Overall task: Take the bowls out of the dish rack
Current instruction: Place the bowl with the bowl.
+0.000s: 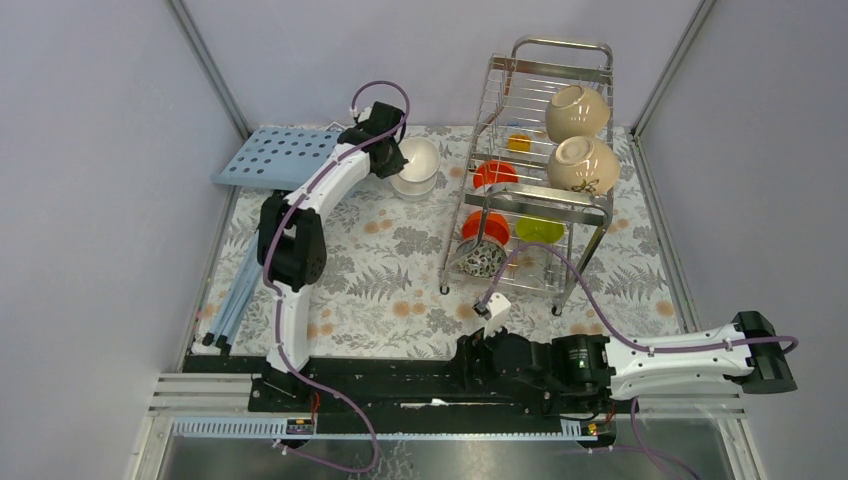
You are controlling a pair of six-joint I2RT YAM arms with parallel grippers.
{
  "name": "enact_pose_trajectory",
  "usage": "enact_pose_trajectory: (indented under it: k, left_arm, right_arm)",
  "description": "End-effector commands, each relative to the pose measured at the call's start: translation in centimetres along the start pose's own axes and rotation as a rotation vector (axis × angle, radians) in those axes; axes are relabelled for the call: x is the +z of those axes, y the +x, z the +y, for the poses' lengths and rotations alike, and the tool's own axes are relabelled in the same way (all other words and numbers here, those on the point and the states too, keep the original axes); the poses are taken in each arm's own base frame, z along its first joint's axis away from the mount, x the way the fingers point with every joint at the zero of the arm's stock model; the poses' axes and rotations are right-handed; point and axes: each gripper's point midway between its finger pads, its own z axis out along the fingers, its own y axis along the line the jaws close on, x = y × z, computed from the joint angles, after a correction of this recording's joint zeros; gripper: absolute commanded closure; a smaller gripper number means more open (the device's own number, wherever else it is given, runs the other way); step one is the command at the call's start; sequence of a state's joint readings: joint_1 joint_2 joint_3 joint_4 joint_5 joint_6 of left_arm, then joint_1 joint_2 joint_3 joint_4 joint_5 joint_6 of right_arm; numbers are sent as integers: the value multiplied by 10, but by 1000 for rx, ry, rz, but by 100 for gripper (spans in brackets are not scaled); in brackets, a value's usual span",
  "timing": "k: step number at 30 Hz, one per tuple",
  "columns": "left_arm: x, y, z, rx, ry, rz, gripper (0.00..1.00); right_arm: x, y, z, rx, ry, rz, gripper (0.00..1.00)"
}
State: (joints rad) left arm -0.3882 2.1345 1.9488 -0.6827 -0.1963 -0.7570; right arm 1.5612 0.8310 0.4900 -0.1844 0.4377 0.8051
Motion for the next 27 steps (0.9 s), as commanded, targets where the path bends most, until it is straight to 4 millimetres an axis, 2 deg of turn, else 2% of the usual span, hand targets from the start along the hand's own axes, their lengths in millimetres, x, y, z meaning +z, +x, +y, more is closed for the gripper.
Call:
enact_pose_trajectory:
  k: [1,15,22,27]
  left_arm:
    - [-7,-26,-17,-41,72,-52,100]
    - [17,-12,-7,-50,42,-10,100]
    - [21,-5,-5,-59,36,13,100]
    - [18,-7,-1,-60,16,4,100]
  right_arm:
    - [-1,-7,-10,45,51,-42,19]
    - [-1,-5,-15,67,85,-37,18]
    - [-1,-3,-19,84,92,-38,19]
    - [-1,-1,-20,95,94,-37,19]
